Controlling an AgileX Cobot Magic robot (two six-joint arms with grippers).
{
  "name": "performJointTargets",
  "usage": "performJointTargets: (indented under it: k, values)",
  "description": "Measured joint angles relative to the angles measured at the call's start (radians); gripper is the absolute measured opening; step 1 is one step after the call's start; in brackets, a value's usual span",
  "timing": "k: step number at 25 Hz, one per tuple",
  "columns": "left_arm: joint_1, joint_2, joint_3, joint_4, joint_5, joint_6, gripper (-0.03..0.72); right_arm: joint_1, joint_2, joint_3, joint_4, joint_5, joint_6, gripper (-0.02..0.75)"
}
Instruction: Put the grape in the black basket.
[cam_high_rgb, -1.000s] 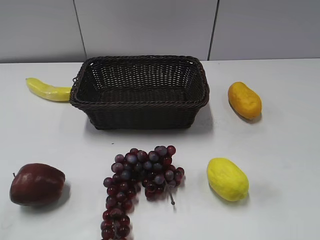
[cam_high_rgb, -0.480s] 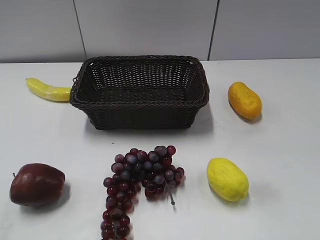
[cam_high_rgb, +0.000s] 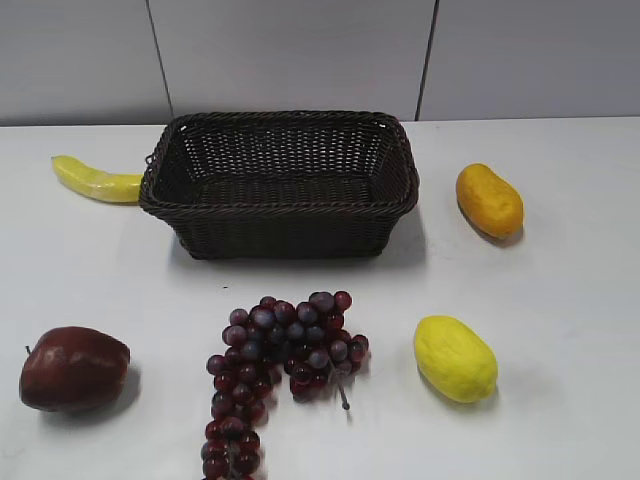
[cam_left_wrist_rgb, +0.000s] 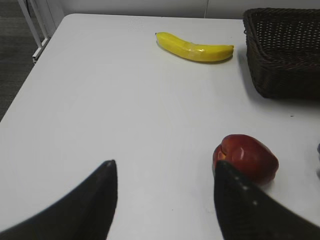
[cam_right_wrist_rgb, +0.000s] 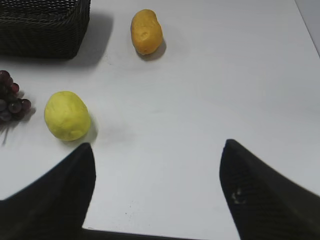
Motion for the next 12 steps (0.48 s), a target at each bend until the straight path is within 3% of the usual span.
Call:
performJointTargets:
  k: [12]
  values:
    - [0.0,0.0,-0.001,0.0,-0.006,0.007,0.556,0.0,0.0,0.0,0.0,0.0,0.0,0.585]
